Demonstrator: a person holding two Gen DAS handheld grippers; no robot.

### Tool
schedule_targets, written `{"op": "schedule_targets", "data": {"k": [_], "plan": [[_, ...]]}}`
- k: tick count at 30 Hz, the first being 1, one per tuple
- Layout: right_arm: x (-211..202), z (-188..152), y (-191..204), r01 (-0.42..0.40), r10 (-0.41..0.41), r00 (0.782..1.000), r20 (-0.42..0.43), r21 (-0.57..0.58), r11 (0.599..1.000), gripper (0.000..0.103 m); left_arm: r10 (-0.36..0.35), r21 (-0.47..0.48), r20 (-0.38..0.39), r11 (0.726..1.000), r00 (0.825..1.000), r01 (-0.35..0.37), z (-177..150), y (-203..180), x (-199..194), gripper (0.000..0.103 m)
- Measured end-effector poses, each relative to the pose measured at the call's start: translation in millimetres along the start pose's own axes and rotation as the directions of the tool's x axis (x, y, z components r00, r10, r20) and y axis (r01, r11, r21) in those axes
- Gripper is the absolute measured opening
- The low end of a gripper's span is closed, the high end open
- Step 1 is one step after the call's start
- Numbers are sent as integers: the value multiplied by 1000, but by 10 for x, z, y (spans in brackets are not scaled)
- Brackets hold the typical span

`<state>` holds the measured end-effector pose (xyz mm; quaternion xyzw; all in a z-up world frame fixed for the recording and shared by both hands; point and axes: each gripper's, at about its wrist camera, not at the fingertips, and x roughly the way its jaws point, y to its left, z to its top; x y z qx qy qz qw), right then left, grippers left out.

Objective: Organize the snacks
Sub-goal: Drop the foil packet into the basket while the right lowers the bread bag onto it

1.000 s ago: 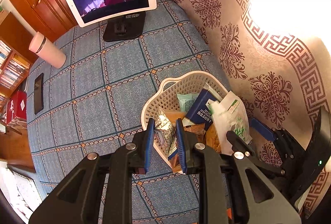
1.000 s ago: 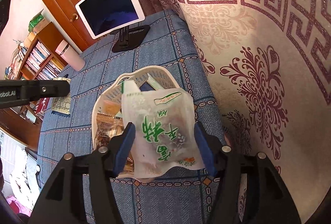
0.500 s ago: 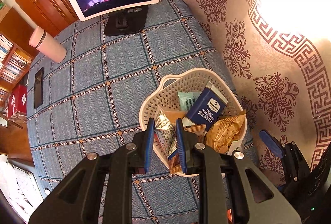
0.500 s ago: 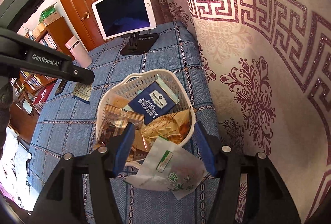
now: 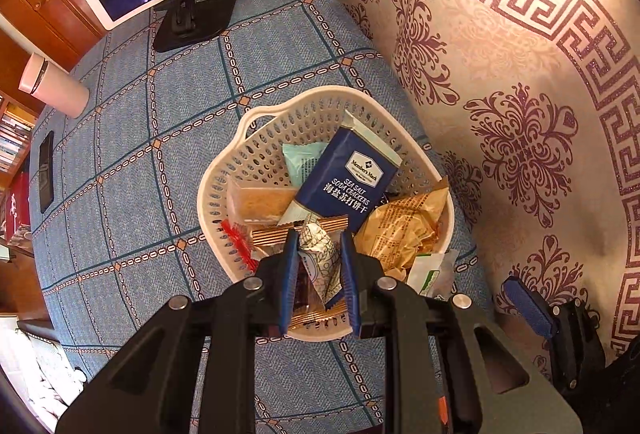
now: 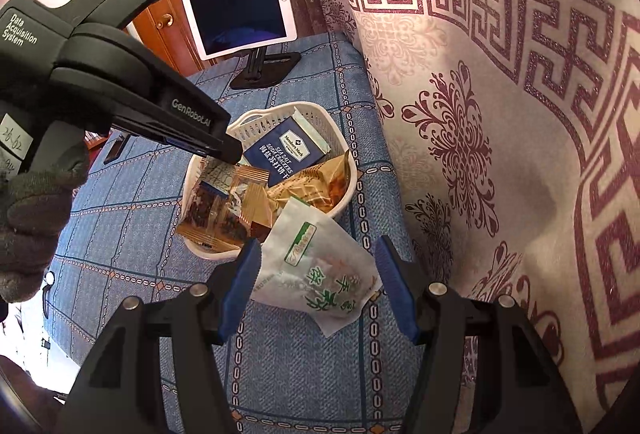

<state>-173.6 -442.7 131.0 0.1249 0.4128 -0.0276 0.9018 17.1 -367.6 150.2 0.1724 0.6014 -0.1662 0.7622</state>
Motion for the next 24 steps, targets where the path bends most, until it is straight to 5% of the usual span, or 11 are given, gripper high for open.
{"op": "schedule_targets", "data": {"k": [12,21,24], "plan": [[-78,-128,5,6,-6,1000,-3,2,1000,60,-15,-23,-43,1000,999,14,-3,-75,229,25],[-140,-174,18,2,-2,1000,1,8,1000,60,-15,-73,-34,997,999,12,-50,42,187,67],[-154,-183,31,1,-1,1000,4,8,1000,60,-18,-90,-29,996,999,15,-56,98,148,69]]}}
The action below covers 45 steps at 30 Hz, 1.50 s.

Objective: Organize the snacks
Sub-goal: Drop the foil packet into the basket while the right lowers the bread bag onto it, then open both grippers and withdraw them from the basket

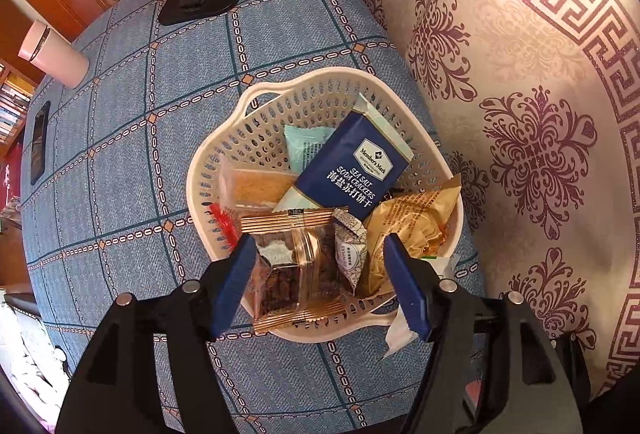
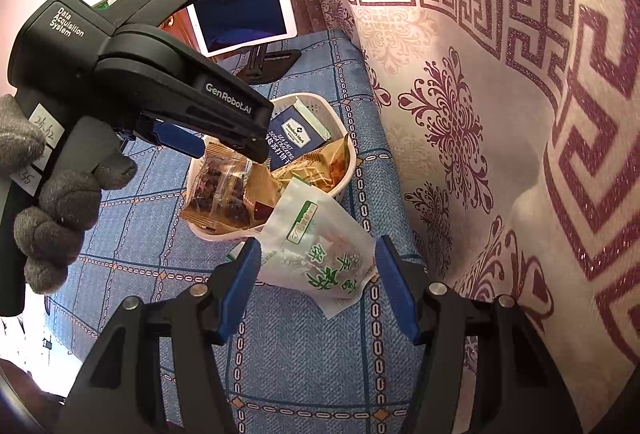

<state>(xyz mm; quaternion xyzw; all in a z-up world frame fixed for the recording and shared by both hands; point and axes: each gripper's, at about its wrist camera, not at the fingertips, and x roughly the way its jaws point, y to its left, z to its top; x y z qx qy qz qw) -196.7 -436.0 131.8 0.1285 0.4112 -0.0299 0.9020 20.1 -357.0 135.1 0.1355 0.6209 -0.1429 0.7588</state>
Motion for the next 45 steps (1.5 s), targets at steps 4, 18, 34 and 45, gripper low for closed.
{"op": "schedule_targets", "data": {"k": [4,18,34,45], "plan": [[-4,29,21,-1,1,1000,4,-2,1000,60,-8,-32,5,999,1000,8,-18,84,-48,79],[-71,104,117,-20,20,1000,23,-8,1000,73,170,-90,21,982,985,-168,-180,456,-256,82],[-84,59,362,35,-34,999,14,-73,997,88,288,-189,-39,938,957,-290,-476,1081,-254,87],[-177,114,415,60,-56,997,46,-98,993,97,369,-87,6,926,929,-367,-619,919,-319,94]]}}
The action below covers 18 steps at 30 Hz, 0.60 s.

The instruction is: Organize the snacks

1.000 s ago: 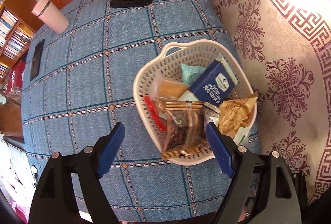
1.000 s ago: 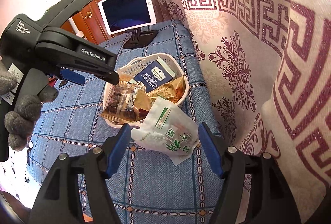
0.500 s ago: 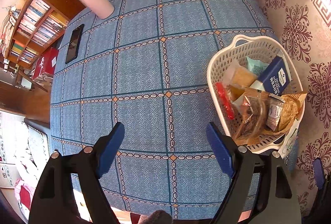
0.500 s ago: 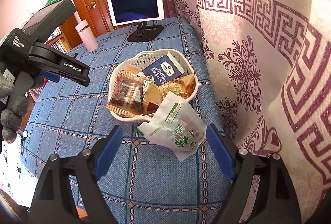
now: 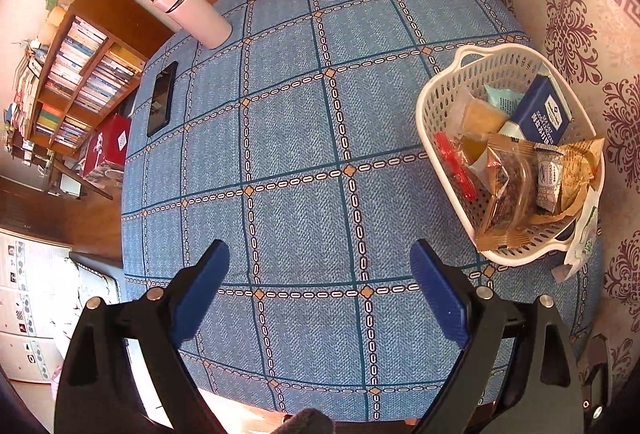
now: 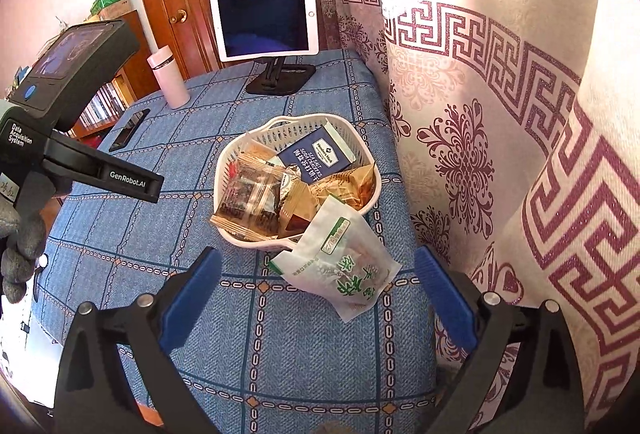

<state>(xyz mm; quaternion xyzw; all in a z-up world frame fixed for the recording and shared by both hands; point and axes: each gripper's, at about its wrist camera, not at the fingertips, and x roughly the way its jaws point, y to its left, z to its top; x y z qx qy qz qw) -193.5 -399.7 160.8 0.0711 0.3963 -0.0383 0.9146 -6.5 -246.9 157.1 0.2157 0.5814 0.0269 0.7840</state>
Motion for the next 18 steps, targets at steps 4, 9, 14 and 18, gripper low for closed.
{"op": "schedule_targets", "data": {"k": [4,9,14,18], "plan": [[7,3,53,13,-13,1000,-3,-29,999,97,6,22,-4,1000,1000,-6,-35,-41,13,94],[19,11,104,24,-24,1000,-4,-54,998,98,20,44,-9,999,1000,-20,-81,-67,53,94],[47,41,170,56,-56,998,-7,-90,994,98,34,87,11,996,999,-35,-123,-100,101,94],[51,80,247,81,-81,997,5,-120,989,98,28,105,14,994,1000,-29,-135,-91,160,94]]}}
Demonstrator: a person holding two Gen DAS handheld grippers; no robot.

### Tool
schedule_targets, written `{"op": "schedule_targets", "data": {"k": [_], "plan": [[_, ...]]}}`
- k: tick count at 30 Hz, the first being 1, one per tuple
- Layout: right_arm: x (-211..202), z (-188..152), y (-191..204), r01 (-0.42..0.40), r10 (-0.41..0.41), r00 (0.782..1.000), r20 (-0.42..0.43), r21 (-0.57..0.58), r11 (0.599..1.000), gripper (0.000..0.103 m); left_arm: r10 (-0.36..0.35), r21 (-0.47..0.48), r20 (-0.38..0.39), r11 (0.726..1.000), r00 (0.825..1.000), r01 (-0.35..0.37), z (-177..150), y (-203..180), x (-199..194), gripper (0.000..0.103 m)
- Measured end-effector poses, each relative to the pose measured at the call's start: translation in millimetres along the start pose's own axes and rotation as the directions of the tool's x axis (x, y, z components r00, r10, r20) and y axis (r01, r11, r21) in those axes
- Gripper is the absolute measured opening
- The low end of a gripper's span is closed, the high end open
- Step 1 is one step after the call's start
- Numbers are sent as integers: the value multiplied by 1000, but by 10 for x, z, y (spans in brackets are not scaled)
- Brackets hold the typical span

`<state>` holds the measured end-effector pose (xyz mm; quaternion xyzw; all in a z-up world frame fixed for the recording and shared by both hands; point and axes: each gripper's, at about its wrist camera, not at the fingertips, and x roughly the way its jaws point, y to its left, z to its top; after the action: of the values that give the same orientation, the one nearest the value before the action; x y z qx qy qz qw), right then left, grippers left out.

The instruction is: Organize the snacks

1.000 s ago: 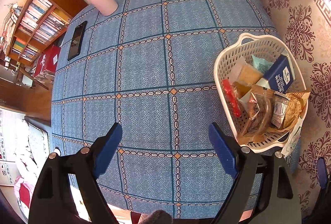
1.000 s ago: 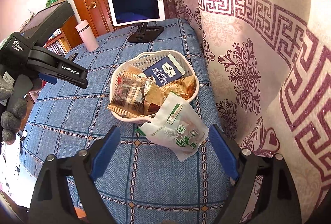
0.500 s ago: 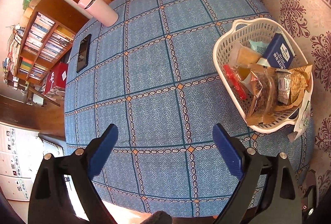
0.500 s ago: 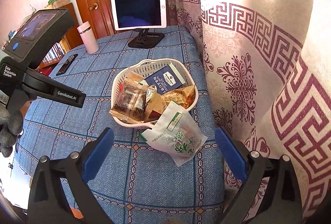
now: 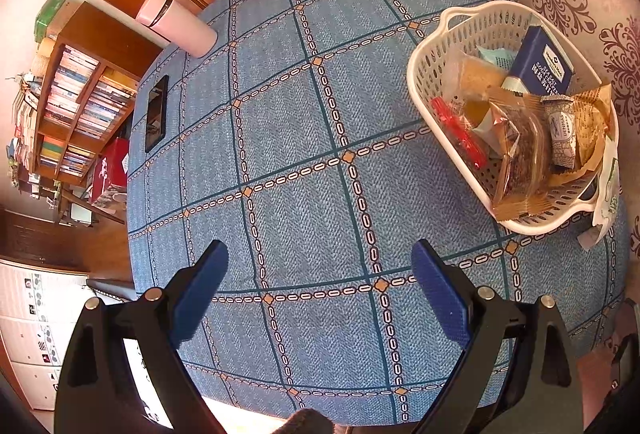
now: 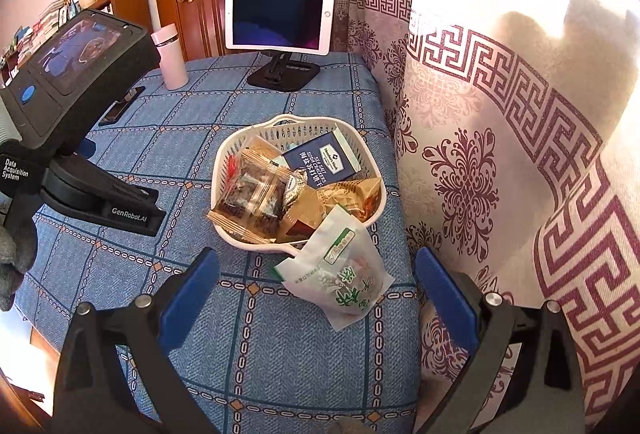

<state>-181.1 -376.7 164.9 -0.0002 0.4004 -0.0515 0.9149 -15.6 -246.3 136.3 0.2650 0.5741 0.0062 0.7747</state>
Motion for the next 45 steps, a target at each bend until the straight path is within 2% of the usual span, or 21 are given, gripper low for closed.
{"op": "schedule_targets", "data": {"k": [11,17,20,23,26,30,34,37,45], "plan": [[74,137,230,29,-29,1000,-12,-20,999,98,-36,-8,75,999,997,36,71,239,33,94],[96,129,272,67,-68,997,-39,-39,997,98,-46,22,168,999,985,43,73,286,-78,94],[88,99,239,82,-84,995,-60,-35,996,98,-65,48,204,997,977,56,56,247,-146,94],[97,58,166,66,-66,993,-96,-1,998,98,-78,92,249,994,965,56,20,144,-239,94],[121,46,139,62,-59,990,-127,21,998,98,-80,145,294,989,953,38,-29,8,-316,94],[115,51,175,103,-102,984,-146,1,995,98,-70,203,360,979,930,-4,-74,-127,-432,94],[102,80,165,148,-144,977,-159,9,989,98,-80,213,405,977,911,-9,-75,-180,-568,94],[92,126,156,175,-171,971,-168,9,985,98,-71,201,419,979,905,-16,-54,-168,-640,97],[43,242,165,186,-179,971,-158,29,982,98,-107,175,454,984,885,29,-34,-40,-820,98]]}}
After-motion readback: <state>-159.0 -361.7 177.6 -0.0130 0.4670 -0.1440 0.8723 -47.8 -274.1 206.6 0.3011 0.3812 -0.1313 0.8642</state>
